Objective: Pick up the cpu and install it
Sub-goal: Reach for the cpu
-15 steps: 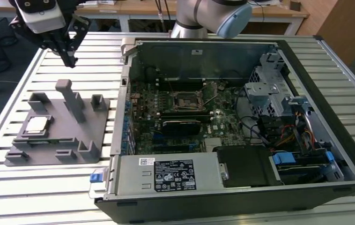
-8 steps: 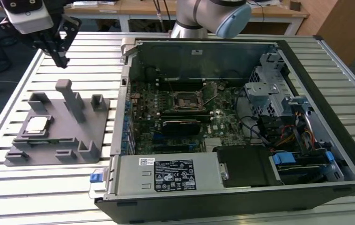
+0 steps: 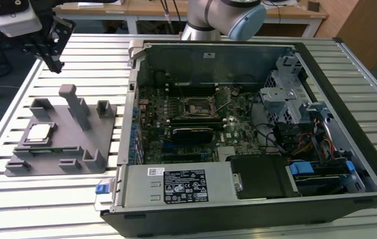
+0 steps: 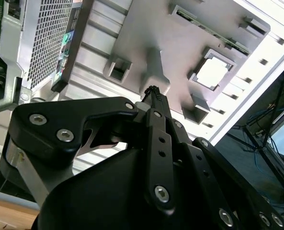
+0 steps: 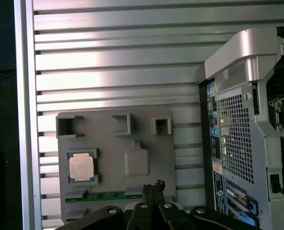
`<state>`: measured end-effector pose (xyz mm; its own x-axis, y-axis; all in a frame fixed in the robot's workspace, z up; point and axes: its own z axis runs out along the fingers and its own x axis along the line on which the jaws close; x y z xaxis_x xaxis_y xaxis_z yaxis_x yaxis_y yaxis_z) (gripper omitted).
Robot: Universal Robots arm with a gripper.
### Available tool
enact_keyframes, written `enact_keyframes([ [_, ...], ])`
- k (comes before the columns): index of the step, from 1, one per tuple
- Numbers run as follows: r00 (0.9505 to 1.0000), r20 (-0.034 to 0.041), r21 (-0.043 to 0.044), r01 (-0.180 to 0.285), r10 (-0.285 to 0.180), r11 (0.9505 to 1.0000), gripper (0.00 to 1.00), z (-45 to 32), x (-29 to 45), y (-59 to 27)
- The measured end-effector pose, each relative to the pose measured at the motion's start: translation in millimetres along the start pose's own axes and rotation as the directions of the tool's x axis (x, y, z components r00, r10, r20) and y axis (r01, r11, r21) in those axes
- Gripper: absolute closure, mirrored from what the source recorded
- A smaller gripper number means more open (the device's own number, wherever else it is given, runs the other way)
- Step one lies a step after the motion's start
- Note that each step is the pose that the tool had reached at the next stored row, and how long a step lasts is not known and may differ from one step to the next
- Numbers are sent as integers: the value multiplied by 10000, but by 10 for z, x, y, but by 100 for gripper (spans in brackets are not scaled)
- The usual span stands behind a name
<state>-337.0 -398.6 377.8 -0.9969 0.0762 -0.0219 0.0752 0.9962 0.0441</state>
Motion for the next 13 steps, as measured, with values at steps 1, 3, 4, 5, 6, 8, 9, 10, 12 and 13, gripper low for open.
enact_keyframes([
  [1,10000,-1,0,-1,1,10000,89,1,27,-2],
  [3,10000,-2,0,0,0,10000,89,3,83,-7],
  [4,10000,-1,0,0,0,10000,89,5,109,-9],
  [5,10000,-1,-1,-1,1,10000,89,6,138,-11],
  [6,10000,-1,-1,0,0,10000,89,8,169,-13],
  [8,10000,-3,1,7,-7,10000,89,13,243,-23],
  [9,10000,-3,0,21,-21,10000,89,18,264,-32],
  [10,10000,-4,-1,59,-59,10000,89,23,270,-42],
  [12,9998,-10,-6,219,-219,9998,89,35,274,-50],
  [13,9994,-16,-8,334,-334,9994,89,40,275,-52],
])
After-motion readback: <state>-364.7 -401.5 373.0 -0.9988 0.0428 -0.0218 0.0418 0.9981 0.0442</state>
